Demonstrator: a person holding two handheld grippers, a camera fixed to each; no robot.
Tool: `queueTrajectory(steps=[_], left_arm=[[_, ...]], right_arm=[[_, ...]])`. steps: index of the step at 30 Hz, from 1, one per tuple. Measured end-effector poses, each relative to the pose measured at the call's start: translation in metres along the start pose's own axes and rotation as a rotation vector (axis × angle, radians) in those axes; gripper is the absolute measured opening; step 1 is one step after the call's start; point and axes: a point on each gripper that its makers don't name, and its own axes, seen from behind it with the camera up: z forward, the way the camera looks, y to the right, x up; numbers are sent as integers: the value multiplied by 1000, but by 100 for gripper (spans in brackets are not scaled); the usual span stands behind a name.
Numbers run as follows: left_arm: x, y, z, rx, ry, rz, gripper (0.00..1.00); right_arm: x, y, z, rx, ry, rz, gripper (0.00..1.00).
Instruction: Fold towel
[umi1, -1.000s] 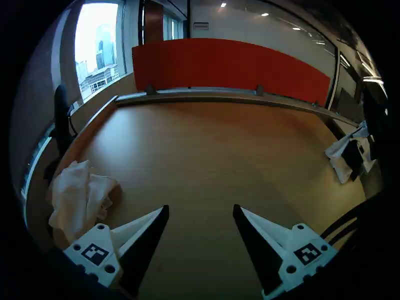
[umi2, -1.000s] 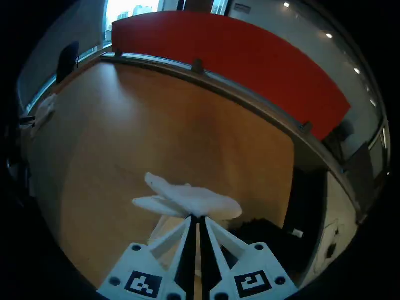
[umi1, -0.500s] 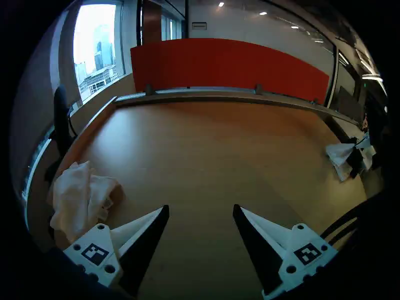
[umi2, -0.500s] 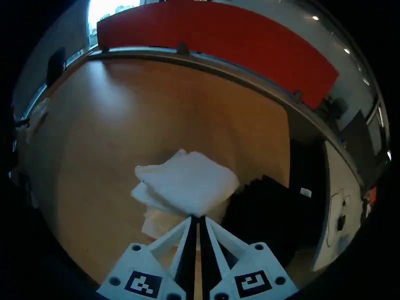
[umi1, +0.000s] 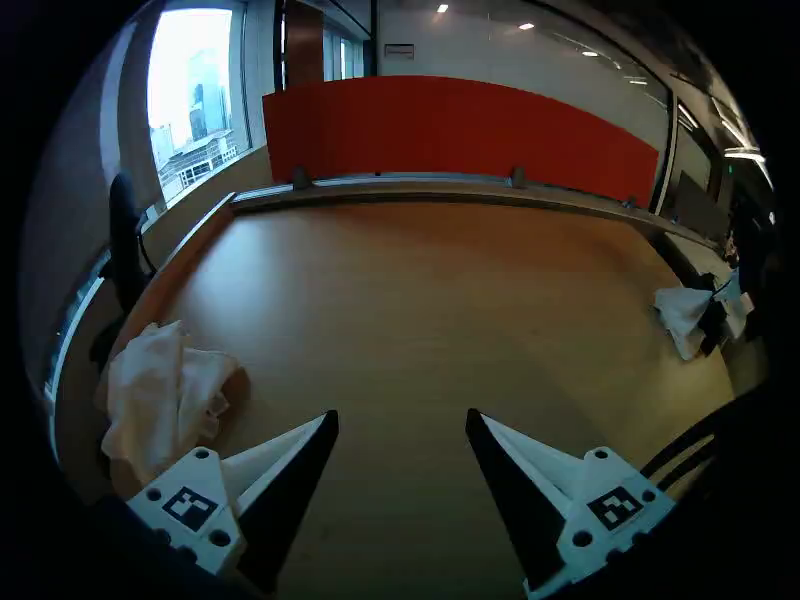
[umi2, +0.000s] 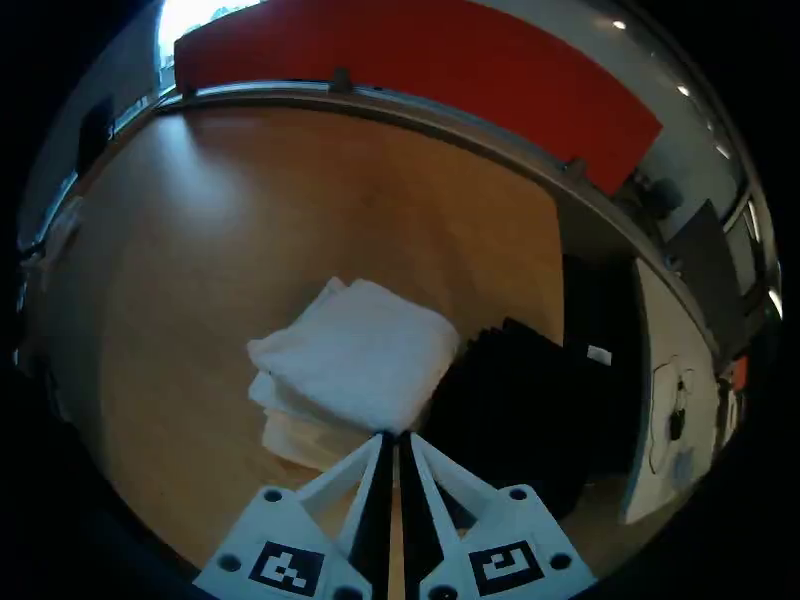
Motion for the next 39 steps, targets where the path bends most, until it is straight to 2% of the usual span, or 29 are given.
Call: queueTrajectory(steps=[20, 39], left_arm=[[-2, 1, -2, -2, -3, 15, 95], [-1, 4, 0, -5, -5, 22, 95]], right_arm=[[-14, 2, 4, -22, -14, 27, 4], [-16, 4, 6, -54, -16, 35, 6]])
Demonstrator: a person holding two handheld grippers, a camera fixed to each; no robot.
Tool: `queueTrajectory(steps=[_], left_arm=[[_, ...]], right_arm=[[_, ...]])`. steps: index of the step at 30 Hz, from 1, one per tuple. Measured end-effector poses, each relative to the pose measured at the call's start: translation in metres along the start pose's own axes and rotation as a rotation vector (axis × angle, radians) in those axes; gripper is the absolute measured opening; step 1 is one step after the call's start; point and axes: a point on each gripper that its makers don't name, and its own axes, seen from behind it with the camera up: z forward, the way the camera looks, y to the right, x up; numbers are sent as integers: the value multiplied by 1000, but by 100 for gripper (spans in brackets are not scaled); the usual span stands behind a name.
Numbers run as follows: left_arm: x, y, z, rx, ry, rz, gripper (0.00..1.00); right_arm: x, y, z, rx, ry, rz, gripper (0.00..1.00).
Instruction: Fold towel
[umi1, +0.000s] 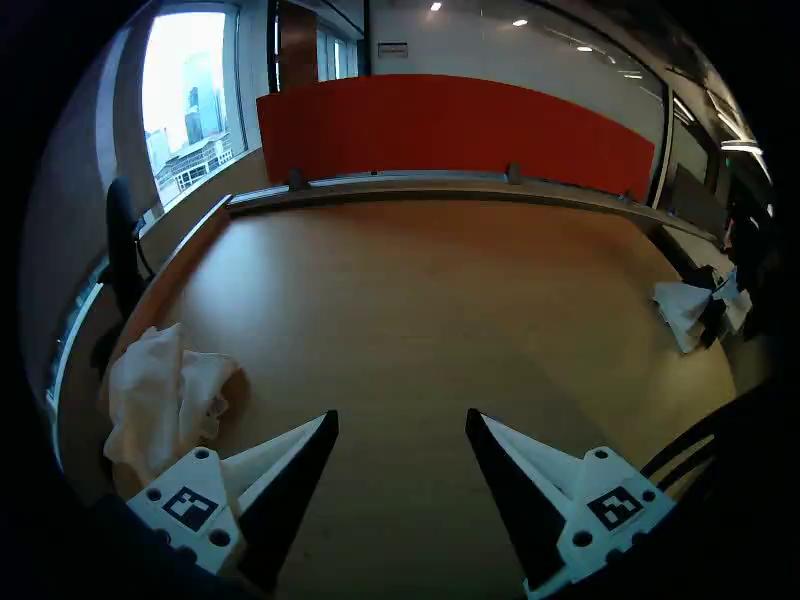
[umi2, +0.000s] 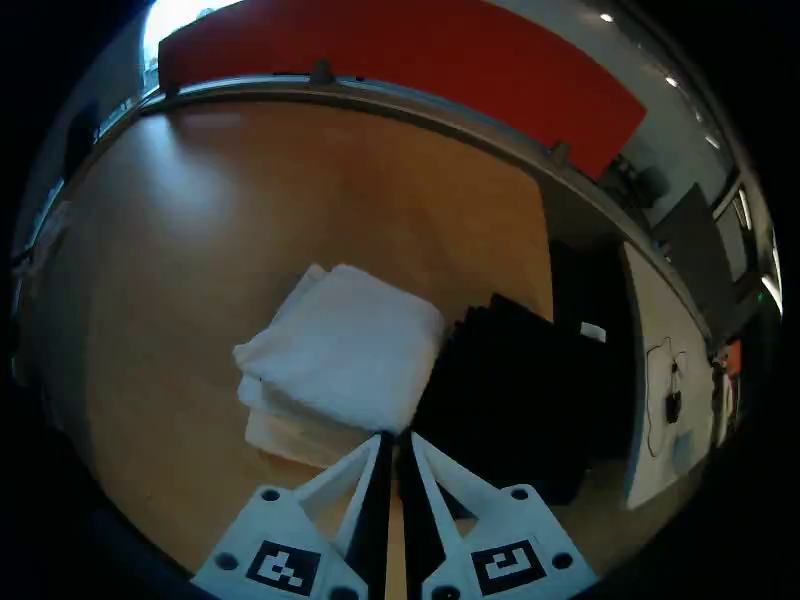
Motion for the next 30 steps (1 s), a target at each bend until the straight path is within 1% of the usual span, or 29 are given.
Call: queueTrajectory(steps=[8, 10, 16, 22, 24, 26, 27, 28, 30], left_arm=[[0, 0, 1, -4, 0, -2, 95], [1, 0, 1, -4, 1, -2, 95], [2, 0, 2, -9, 4, -1, 95], [4, 0, 3, -16, 10, 1, 95], [5, 0, 3, -18, 11, 2, 95], [5, 0, 3, -21, 13, 1, 95], [5, -1, 3, -22, 13, 1, 95], [5, -1, 4, -24, 14, 1, 95], [5, -1, 4, -27, 15, 1, 95]], right_arm=[[-1, 0, 2, -17, -3, -6, 9], [-2, 0, 1, -23, -3, -9, 11], [-2, 1, -3, -42, 1, -7, 23], [0, 6, -8, -71, 11, 6, 25], [1, 6, -10, -76, 15, 12, 28], [2, 4, -11, -75, 24, 19, 40], [3, 3, -12, -75, 28, 23, 51], [4, 1, -13, -75, 34, 26, 65], [6, -2, -14, -76, 44, 32, 87]])
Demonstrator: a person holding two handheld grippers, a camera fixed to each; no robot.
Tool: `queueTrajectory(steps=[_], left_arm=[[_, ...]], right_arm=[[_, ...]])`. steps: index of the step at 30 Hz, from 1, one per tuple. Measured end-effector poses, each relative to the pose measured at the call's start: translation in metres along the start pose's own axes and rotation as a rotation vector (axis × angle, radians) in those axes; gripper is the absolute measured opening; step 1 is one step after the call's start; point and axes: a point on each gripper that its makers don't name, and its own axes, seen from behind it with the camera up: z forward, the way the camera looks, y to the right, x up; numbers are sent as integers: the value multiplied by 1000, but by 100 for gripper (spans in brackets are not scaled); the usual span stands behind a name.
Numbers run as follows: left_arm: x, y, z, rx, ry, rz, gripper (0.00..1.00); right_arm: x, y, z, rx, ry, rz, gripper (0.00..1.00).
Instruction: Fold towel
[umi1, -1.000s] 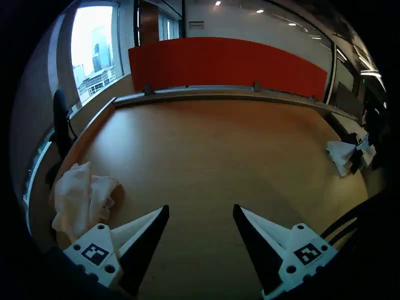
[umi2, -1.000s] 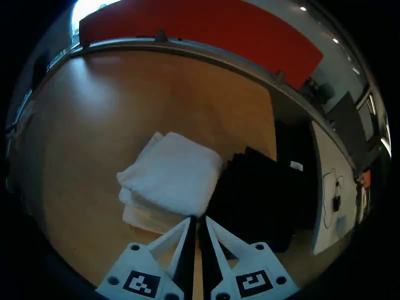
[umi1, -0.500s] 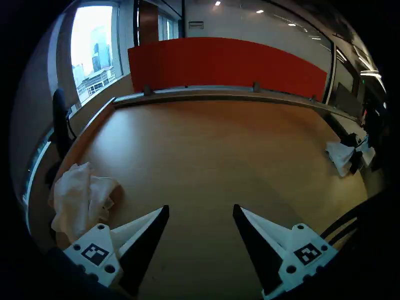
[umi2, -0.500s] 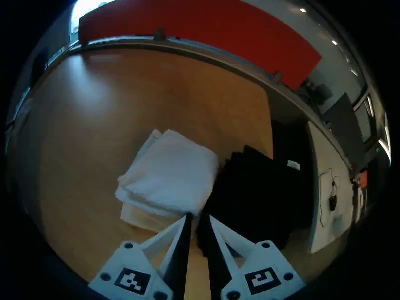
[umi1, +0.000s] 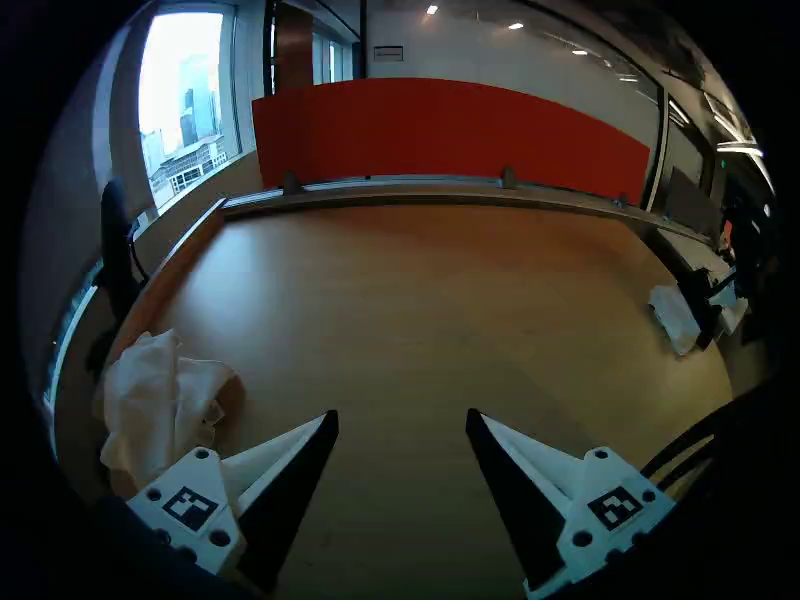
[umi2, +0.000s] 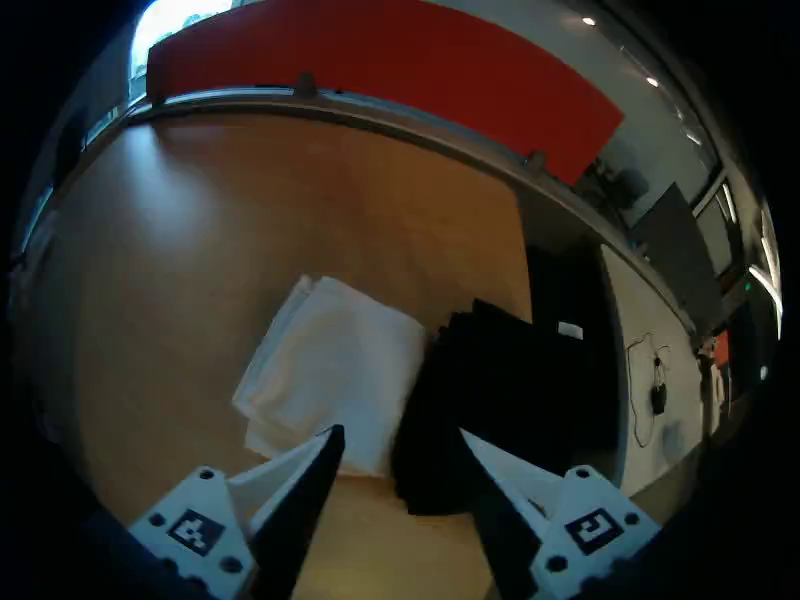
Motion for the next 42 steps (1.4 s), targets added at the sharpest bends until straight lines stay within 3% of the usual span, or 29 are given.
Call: queueTrajectory(steps=[18, 42], left_arm=[[4, -4, -3, -16, 16, 9, 95], [-7, -21, -19, 24, 16, -10, 95]], right_arm=[[12, -29, -11, 19, 62, 43, 89], [23, -105, 21, 131, 69, 12, 88]])
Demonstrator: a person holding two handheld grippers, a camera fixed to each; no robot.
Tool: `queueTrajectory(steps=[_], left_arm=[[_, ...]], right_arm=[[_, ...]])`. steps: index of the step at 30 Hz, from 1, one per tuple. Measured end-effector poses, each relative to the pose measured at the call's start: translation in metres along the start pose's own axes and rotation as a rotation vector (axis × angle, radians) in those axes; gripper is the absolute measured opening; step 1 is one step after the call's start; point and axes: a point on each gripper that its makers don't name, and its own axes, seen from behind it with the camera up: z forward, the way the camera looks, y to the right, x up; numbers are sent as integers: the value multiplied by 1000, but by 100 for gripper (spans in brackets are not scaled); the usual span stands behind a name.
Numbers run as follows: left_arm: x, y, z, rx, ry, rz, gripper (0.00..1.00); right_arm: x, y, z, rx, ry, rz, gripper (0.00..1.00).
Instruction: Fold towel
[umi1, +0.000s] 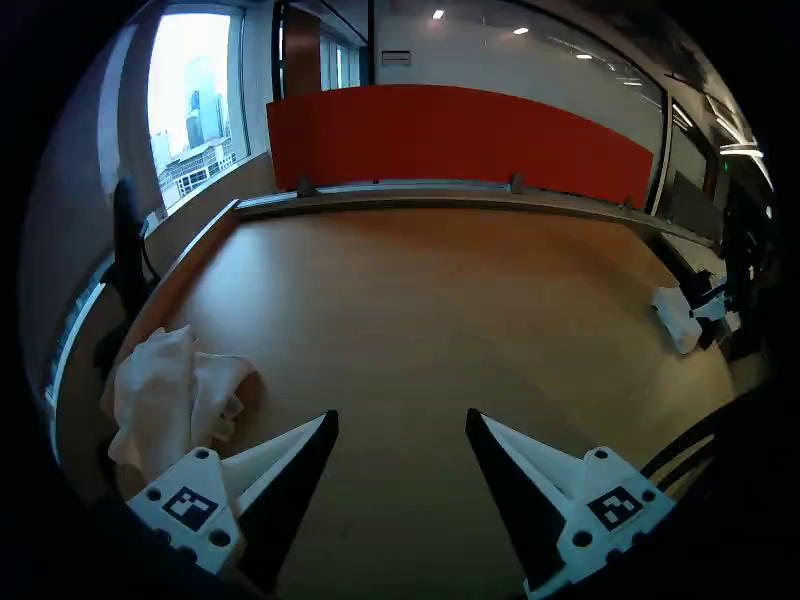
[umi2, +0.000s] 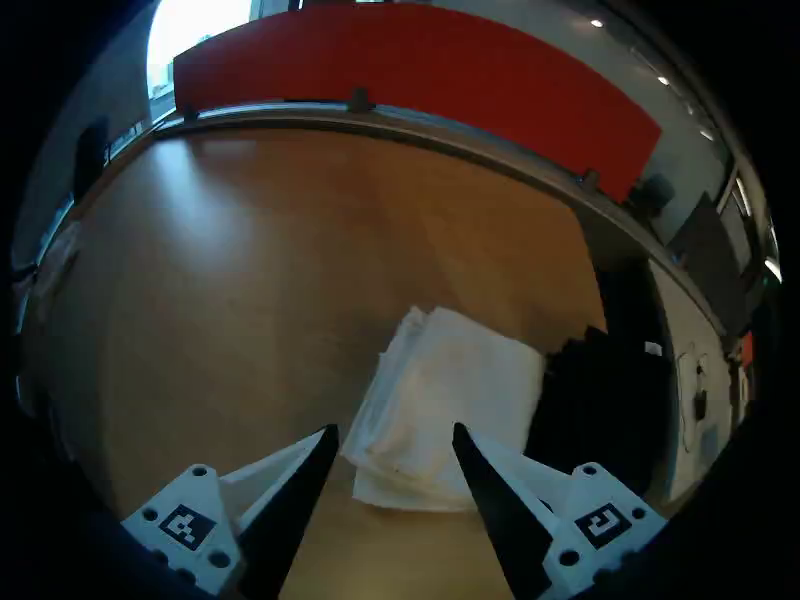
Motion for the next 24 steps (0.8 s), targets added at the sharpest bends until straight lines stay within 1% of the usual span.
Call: queueTrajectory(steps=[4, 8, 10, 24], left_arm=[[-3, -3, -2, 8, -4, -5, 95], [-6, -5, -3, 15, -9, -8, 95], [-7, -6, -3, 18, -12, -9, 95], [-15, -9, -6, 35, -31, -14, 95]], right_arm=[[-4, -5, 7, 9, -13, -8, 81], [-8, -8, 14, 16, -23, -15, 69], [-9, -10, 17, 20, -26, -16, 67], [-23, -15, 37, 35, -54, -16, 67]])
